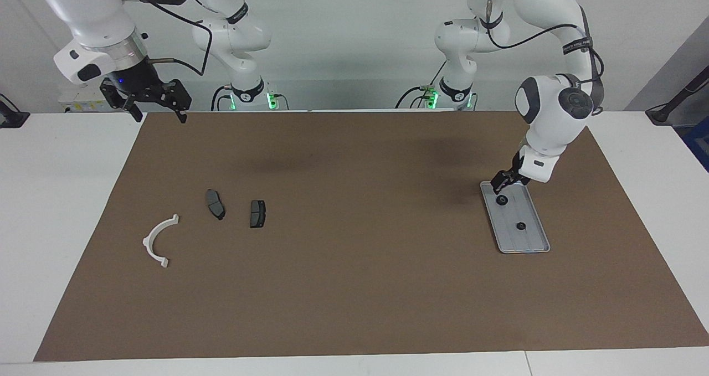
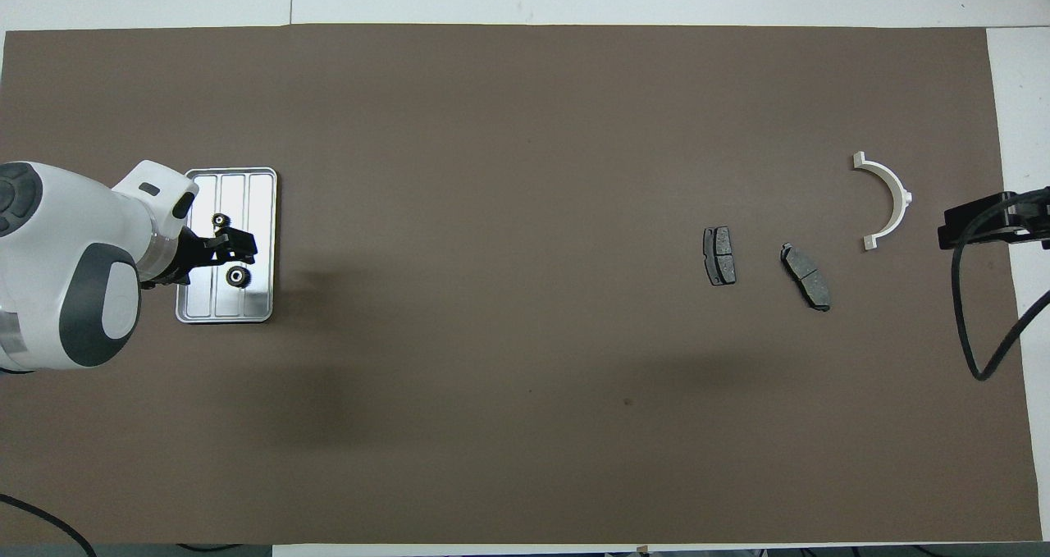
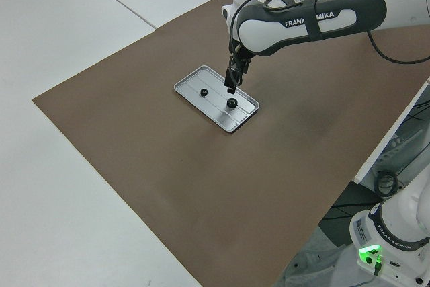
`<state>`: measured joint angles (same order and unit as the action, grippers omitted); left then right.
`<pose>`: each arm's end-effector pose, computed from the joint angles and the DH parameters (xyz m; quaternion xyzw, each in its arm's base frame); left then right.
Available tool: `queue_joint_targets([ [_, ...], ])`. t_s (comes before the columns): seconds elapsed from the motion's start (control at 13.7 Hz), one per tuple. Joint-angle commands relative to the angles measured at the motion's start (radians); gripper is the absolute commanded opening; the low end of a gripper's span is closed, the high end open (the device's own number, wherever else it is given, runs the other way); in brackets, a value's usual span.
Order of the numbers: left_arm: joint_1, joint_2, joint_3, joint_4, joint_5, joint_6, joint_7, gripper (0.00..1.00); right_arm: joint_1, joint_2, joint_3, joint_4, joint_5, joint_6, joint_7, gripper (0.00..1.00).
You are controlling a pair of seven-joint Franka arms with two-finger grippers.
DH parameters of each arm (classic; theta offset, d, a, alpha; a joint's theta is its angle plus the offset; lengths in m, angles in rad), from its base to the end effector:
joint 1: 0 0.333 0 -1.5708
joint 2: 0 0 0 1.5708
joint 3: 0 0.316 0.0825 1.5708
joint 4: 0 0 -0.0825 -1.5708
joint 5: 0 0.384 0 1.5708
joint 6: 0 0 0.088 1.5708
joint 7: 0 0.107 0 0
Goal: Place bearing gear from tray to pile
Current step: 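Reach the left gripper down to the tray and grasp a dark gear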
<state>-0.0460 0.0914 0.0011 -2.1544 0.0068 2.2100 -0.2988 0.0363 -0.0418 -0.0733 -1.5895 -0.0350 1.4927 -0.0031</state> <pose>0.5459 -0.0243 0.3545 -0.9921 -0.1245 0.0172 0.0058 0.5327 -0.0246 0.6318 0.9993 -0.0178 -0.0279 0.0154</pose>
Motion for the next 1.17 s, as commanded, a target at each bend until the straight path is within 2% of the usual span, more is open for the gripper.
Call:
queue_joint_targets([
  [0.0,0.004,0.033,0.007,-0.018,0.019,0.062,0.012,0.97,-0.009,-0.023,0.004,-0.024,0.006,0.003,0.006,1.00],
  [0.15,0.008,0.047,0.007,-0.018,0.019,0.071,0.023,0.95,-0.009,-0.023,0.004,-0.024,0.006,0.001,0.005,1.00],
  [0.29,0.009,0.059,0.005,-0.025,0.019,0.085,0.026,0.88,-0.009,-0.023,0.004,-0.024,0.006,0.000,0.005,1.00],
  [0.58,0.009,0.076,0.007,-0.062,0.019,0.131,0.029,0.84,-0.009,-0.023,0.004,-0.023,0.006,-0.002,0.002,1.00],
  [1.09,0.011,0.090,0.005,-0.062,0.019,0.138,0.065,0.77,-0.009,-0.023,0.004,-0.024,0.006,0.001,0.002,1.00],
])
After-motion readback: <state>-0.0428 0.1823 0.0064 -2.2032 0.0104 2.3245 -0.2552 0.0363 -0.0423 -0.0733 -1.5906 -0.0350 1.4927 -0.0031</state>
